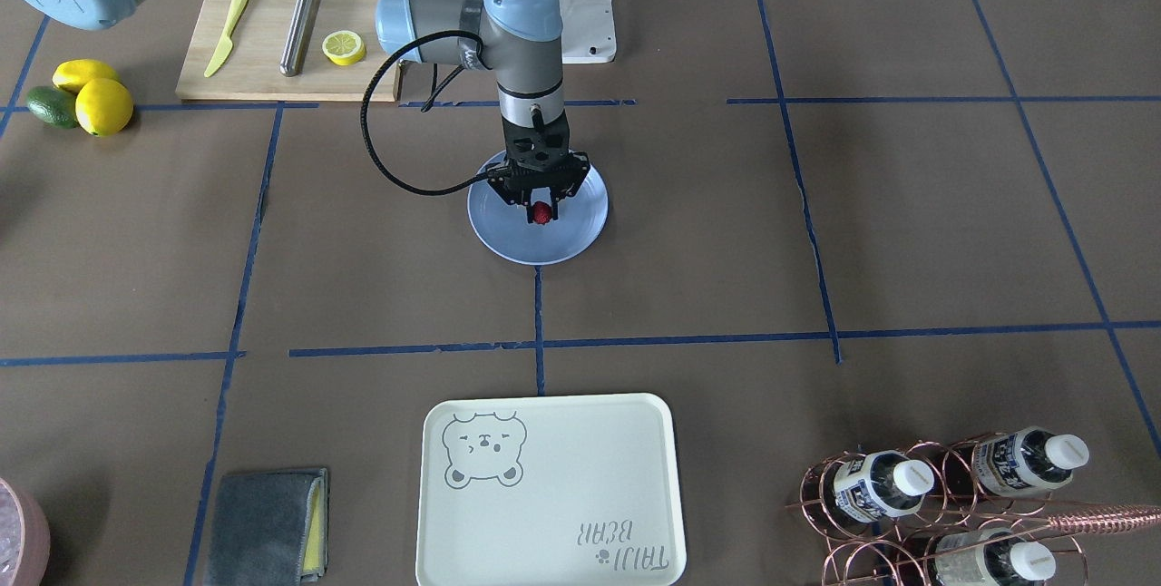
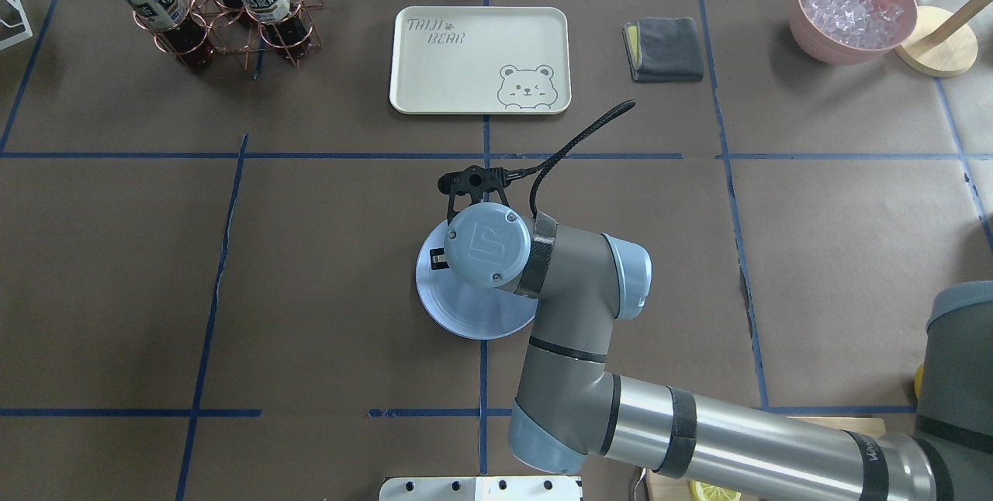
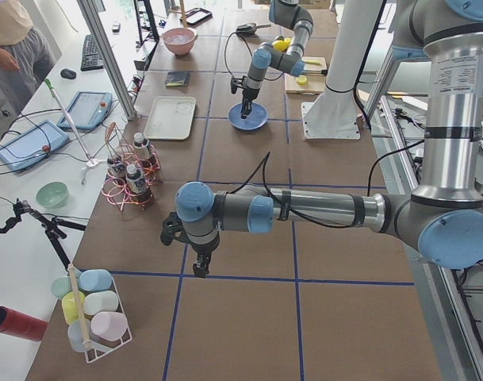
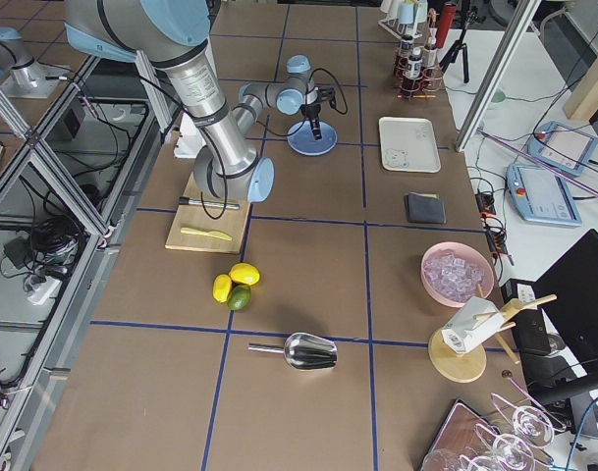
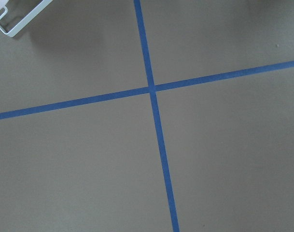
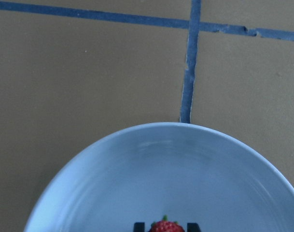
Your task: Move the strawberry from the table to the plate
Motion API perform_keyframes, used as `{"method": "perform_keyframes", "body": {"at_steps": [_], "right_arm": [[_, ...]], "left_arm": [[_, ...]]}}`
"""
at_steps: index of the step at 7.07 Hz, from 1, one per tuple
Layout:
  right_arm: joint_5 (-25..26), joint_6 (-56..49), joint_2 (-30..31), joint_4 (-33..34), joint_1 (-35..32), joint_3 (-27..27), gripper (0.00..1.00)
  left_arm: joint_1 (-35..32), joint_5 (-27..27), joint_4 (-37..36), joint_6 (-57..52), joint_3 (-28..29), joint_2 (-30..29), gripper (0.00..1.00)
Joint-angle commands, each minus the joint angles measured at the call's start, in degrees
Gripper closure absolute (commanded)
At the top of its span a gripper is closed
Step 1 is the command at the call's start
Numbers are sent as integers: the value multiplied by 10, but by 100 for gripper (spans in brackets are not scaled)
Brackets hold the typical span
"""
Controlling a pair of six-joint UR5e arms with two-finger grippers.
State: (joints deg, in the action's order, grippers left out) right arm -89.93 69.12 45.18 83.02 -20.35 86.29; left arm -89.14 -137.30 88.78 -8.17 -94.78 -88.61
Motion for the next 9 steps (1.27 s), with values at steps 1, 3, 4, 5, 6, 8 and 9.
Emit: {"method": "perform_keyframes", "body": {"at_steps": [1,3,4,5,6,8,9], "right_arm": [[-2,-7,4,0,5,-2,64],[-3,-8,4,-1,-3,5,0],[-25,-12,8,-1,-33,14,0],[-78,-41,25,-1,-87,32,0],[-126,-118,68,-9,-142,70,0],[-226,-276,166,-8,-269,114,0],[-285,-366,203,-9,-334,114,0]], "left_arm": [[0,-3,0,0,0,0,0],[0,-3,2,0,0,0,0],[0,-2,3,0,-1,1,0],[0,-1,3,-1,-1,1,0],[-1,2,3,-1,-2,1,0],[-2,5,3,-3,-5,2,0],[-2,5,3,-2,-6,2,0]]}}
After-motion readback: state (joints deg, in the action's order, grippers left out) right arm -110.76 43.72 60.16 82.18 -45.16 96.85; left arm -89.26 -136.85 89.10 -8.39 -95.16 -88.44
